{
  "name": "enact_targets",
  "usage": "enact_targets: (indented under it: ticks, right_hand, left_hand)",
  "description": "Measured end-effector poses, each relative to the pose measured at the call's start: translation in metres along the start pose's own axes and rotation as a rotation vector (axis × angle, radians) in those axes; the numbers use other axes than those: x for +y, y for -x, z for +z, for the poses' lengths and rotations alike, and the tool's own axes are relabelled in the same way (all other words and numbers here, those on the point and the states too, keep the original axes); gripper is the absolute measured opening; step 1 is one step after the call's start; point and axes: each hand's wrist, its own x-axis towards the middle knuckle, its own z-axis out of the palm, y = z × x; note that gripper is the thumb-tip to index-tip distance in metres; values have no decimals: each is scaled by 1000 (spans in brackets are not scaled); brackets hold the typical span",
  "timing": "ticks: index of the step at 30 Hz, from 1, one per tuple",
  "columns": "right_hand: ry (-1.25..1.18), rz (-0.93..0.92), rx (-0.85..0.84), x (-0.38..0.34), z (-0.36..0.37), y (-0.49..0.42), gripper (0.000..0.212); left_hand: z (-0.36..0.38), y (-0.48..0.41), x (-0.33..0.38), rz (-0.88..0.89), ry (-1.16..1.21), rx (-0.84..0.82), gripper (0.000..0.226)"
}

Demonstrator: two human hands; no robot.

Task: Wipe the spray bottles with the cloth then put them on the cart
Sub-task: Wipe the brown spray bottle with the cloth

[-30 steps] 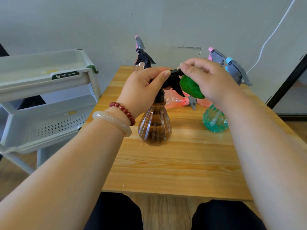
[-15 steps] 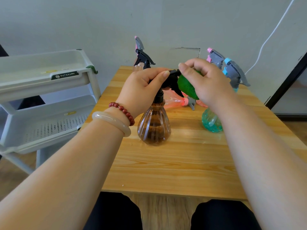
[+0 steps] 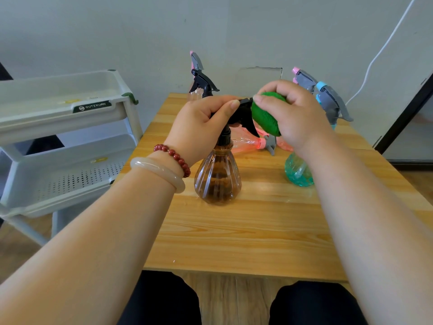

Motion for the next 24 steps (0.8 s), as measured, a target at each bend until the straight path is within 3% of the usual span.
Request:
enact_targets:
  ticks: [4,7,10,12,14,19,22,24]
  right_hand:
    - [68,-2,67,-4,2,-1,27]
    - [-123,21,273,-3,3,7,2]
    - [-72,-261,477,-3,11,22,16]
    - [138,-434,479,4,22,27,14]
    - [244,-471,459,19,32,30,15]
    - [231,-395,434,34,30,44,13]
    - [223,-457,549,18,22,41,13]
    - [237,-492,533,10,25,36,15]
  left_hand:
    - [0,0,2,-3,4,0,21]
    - [0,1,3,0,-4,-7,19]
    - [0,1,3,0,-2,-5,20]
    - [0,1,2,0,4,-4,22]
    - [0,1,3,6,7,-4,22]
    - [0,1,5,11,2,-7,20]
    - [1,1,4,6,2,-3,19]
    - [1,1,4,11,3,5,20]
